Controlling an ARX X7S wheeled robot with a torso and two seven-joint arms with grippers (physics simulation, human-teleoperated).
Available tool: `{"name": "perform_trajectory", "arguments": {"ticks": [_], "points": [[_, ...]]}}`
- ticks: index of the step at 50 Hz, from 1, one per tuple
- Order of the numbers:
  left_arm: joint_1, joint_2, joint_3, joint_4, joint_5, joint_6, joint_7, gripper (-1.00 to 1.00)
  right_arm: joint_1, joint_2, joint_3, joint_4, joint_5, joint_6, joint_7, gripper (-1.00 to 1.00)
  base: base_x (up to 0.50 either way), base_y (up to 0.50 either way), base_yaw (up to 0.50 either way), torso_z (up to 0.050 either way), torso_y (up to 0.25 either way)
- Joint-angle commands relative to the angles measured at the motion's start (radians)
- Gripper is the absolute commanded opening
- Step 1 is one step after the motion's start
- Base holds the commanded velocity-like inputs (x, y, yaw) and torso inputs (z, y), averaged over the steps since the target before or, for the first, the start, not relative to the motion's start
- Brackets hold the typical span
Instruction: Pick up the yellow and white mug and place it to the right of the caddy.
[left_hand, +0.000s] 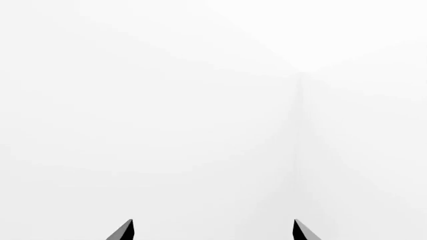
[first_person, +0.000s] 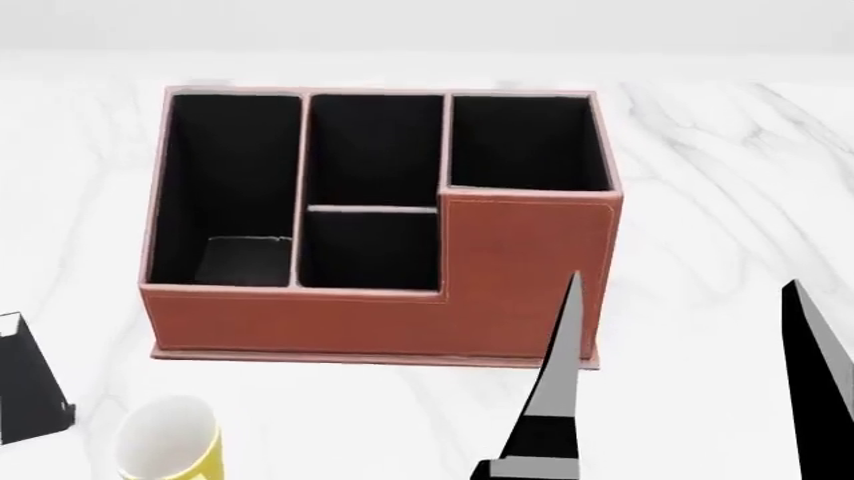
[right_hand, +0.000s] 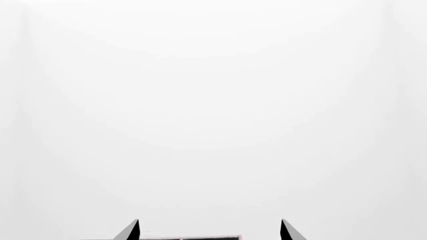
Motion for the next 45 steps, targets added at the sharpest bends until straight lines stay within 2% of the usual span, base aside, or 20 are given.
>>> {"name": "perform_trajectory", "arguments": {"ticks": [1,31,45], "points": [[0.0,-0.003,0.005,0.0,0.003,0.001,0.0,1.0,0.006,0.0,-0.005,-0.005,-0.006,0.011,0.002,1.0,0.5,0.0,0.0,0.0,0.0],[0.0,-0.01,0.006,0.0,0.0,-0.002,-0.001,1.0,0.024,-0.006,-0.019,-0.001,0.014,0.021,0.002,1.0,0.5,0.0,0.0,0.0,0.001],[0.0,-0.009,0.006,0.0,0.001,-0.001,0.0,1.0,0.035,-0.016,-0.027,-0.001,0.021,0.043,0.0,1.0,0.04,0.0,0.0,0.0,0.001]]}}
